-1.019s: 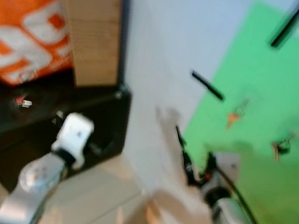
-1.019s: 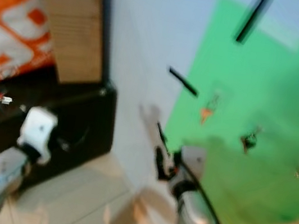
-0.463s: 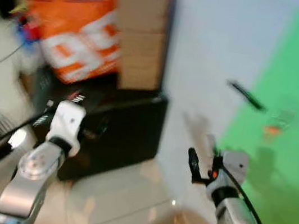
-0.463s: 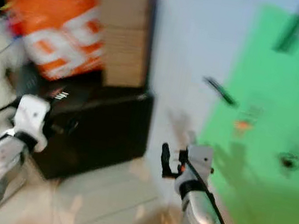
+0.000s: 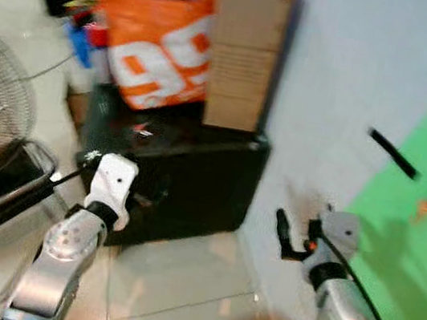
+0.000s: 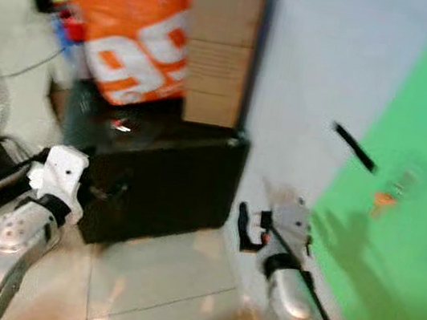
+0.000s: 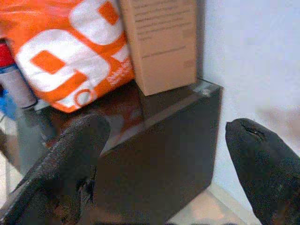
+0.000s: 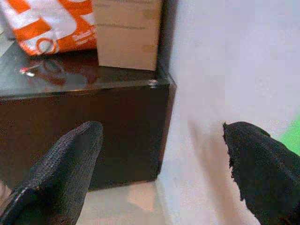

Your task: Hang keys on a hook

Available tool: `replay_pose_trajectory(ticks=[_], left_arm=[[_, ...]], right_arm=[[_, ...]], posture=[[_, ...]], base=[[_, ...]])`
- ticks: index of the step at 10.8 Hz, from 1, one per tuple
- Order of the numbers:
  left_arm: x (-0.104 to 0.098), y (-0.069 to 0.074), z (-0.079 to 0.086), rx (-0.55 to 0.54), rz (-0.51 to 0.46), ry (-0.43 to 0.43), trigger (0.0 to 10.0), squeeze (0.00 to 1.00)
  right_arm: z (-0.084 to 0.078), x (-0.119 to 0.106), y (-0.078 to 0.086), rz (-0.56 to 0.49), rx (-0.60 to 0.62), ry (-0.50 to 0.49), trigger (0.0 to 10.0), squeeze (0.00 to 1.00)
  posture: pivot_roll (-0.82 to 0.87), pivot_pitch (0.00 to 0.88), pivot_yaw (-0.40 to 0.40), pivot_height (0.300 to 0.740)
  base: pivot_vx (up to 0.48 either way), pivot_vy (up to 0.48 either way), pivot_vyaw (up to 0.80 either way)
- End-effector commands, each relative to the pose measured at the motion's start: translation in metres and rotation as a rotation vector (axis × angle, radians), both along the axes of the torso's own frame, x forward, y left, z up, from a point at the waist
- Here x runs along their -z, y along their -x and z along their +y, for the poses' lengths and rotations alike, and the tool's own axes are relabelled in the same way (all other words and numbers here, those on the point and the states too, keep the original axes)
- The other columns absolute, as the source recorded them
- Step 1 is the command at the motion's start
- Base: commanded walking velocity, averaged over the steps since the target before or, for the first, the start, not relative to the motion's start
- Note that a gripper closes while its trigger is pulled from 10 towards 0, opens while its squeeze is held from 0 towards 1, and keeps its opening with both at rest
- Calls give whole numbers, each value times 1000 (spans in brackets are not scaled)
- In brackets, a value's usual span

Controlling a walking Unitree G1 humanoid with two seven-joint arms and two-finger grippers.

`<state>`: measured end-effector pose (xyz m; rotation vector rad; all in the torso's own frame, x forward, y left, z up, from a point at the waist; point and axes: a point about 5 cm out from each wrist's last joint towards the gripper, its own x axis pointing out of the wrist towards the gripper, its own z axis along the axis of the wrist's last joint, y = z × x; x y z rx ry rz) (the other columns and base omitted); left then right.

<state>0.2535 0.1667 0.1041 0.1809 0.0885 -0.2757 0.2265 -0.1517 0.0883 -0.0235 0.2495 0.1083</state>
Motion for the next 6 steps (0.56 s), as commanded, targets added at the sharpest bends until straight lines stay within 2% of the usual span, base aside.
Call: replay_pose_trajectory(ticks=[1,5,6], left_arm=[[-3,3,5,-16,-23,-33,10000,0],[-5,7,8,-23,-26,-30,10000,0],[-4,9,9,-34,-25,-30,10000,0]], right_arm=[[5,-4,-7,-26,-34,16,10000,1000],[2,-5,-15,-18,-45,5,10000,1000],[4,-6,-15,-23,-56,-22,10000,1000]], posture=[[-22,0,-56,740],[1,0,-88,740],[4,0,-91,740]], base=[[0,0,0],[0,0,0],[277,0,0]])
